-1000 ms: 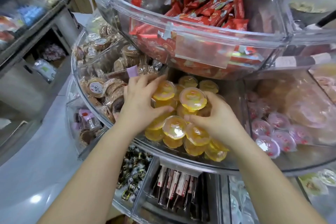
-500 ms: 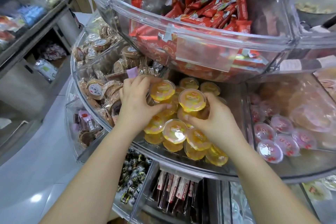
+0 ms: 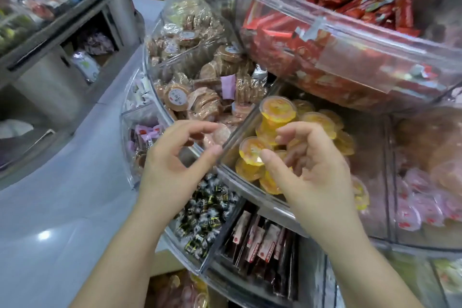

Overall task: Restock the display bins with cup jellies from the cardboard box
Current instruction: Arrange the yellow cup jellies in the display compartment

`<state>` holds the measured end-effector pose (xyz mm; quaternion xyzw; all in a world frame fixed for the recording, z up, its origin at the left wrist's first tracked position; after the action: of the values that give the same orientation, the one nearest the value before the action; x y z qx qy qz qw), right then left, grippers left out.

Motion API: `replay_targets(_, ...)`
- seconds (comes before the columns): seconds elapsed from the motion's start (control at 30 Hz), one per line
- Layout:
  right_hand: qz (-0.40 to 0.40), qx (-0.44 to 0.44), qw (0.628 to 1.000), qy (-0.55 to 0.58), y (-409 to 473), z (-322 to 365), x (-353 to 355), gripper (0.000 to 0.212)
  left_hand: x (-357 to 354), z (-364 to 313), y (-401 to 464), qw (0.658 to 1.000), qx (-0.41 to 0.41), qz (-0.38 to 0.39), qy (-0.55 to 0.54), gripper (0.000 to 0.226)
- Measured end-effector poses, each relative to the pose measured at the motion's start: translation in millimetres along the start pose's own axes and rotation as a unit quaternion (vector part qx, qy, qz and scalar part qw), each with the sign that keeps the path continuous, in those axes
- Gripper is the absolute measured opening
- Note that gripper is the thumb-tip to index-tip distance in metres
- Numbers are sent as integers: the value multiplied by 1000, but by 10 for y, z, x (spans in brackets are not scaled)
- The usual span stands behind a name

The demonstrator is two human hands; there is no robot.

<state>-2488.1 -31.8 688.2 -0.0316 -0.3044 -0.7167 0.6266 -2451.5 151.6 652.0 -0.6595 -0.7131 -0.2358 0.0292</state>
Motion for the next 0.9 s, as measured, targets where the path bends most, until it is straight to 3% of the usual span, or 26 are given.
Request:
replay_targets(0.17,220,-61,965,127,-496,114,-1124,12,631,737,-765,981,163,-89,-63,22)
replay_targets(0.3,381,-162,902,123,-1278,-391,-2135,13,850,1840,-1745,926,355,-110,-65,21)
replay_targets(0.47,532,-304,790,-11,-2699,-1802,-3185,14,627,3436,-3269,823,566,-50,-18,28)
replay_targets(0.57,568,-339,744,-95,-3431,-2798,-3651,24,269,4299,-3956,774,632,29,27,22)
replay_targets(0.7,615,-323,688,-212,-3995,-3985,-4181,29,-293,5366,-4275,761,639,99,55,30)
replay_targets(0.83,595,-167,709,-339,-4082,-4839,-4632,51,-786,6337,-4172,769,628,75,93,52)
replay_targets(0.9,595,-104,690,-398,-4107,-5150,-4816,52,-933,6725,-4096,769,619,40,156,67)
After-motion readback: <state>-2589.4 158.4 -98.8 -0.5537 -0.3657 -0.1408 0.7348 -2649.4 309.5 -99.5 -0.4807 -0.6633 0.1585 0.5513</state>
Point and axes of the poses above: each hand's wrist, its own y-axis towards the middle knuckle, its own x-axis out of the back of the hand, z = x × y, the point moved 3 cm from there along y, towards the middle knuckle, and after that the axes turned 8 degrees about x, right-handed, at the moved point
